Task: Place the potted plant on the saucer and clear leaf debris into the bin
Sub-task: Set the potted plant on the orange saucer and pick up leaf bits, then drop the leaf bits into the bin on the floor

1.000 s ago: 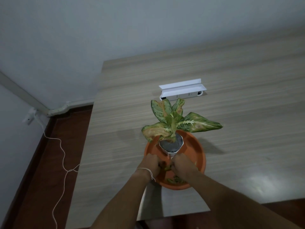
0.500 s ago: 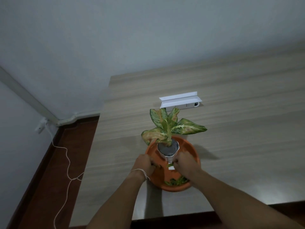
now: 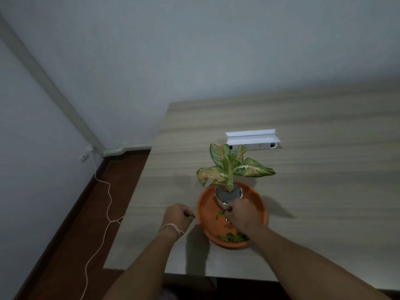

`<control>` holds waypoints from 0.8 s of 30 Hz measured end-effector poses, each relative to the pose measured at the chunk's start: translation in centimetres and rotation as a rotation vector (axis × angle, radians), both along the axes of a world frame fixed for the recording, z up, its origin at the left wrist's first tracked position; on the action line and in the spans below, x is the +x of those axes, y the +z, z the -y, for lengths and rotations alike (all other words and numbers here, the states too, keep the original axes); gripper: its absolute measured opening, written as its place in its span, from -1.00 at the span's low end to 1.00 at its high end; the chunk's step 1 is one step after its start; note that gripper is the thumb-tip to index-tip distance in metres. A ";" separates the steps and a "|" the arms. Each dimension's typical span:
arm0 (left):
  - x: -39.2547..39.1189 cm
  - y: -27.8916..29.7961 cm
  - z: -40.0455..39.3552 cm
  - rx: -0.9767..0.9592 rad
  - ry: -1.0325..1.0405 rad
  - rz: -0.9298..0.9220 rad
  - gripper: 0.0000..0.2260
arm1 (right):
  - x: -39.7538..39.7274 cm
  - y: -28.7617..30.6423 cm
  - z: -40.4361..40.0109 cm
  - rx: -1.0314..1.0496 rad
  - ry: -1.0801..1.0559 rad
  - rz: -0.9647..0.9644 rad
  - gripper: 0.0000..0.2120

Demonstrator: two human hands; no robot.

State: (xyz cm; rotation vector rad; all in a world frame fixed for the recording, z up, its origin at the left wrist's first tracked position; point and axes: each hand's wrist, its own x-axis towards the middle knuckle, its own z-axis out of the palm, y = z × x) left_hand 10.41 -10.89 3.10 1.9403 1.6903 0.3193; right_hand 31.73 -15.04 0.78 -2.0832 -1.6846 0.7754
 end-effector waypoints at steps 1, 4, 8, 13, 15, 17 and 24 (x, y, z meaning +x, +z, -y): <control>-0.8 0.2 0.3 0.003 0.021 0.002 -0.94 | -0.6 0.3 -0.2 0.008 0.017 -0.004 -0.69; -4.2 0.9 1.4 0.026 0.078 -0.012 -0.94 | -3.4 0.7 -1.0 0.022 0.098 -0.009 -0.75; -9.8 2.0 2.5 0.047 0.188 0.004 -0.95 | -8.2 1.9 -1.4 0.079 0.223 0.012 -0.83; -18.8 2.7 5.4 0.023 0.334 -0.001 -0.94 | -16.3 4.2 -1.8 0.103 0.347 0.026 -0.83; -22.7 2.6 7.0 0.009 0.413 0.005 -0.93 | -20.3 4.4 -1.7 0.127 0.389 0.014 -0.84; -26.4 2.2 9.1 -0.007 0.487 0.020 -0.91 | -24.5 4.2 -1.1 0.146 0.463 0.014 -0.85; -36.1 -3.2 17.3 -0.105 0.763 0.062 -0.92 | -36.9 2.4 1.5 0.162 0.646 -0.030 -0.85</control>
